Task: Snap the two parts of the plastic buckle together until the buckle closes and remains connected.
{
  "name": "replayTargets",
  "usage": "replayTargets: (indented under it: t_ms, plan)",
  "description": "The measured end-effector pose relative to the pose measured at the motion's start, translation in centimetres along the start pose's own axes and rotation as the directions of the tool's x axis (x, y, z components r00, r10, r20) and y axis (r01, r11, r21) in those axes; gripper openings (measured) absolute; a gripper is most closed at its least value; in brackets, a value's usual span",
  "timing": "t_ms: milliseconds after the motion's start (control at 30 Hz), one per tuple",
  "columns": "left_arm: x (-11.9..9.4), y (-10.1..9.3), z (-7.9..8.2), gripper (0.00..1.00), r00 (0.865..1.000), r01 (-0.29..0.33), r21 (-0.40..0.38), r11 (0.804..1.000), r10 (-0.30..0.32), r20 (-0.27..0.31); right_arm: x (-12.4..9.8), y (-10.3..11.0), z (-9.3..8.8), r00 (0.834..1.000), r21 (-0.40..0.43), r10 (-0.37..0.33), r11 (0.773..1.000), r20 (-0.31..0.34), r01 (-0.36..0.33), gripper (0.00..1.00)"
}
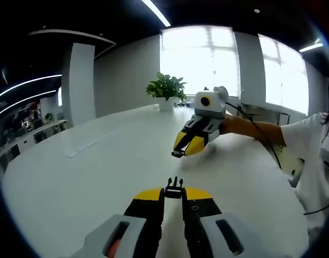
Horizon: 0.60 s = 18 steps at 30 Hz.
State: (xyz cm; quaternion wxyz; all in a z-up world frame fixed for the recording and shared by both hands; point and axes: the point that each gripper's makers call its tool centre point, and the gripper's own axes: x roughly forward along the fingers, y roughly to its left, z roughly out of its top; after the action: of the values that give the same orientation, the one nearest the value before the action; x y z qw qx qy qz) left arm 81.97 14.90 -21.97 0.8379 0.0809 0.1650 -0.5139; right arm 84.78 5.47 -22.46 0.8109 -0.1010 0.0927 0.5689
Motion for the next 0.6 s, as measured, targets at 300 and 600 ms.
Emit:
replayTargets:
  t_ms: [300, 600]
  plan:
    - [-0.1, 3.2, 2.5, 0.12, 0.995, -0.065, -0.027, 0.998, 0.067, 0.072, 1.8, -0.4, 1.7, 0.999, 0.021, 0.012, 1.0, 0.048, -0.013, 0.13]
    - [-0.7, 3.8, 0.9, 0.12, 0.995, -0.065, -0.053, 0.996, 0.069, 0.071, 3.0, 0.3, 1.9, 0.997, 0.024, 0.051, 0.998, 0.061, -0.052, 0.13]
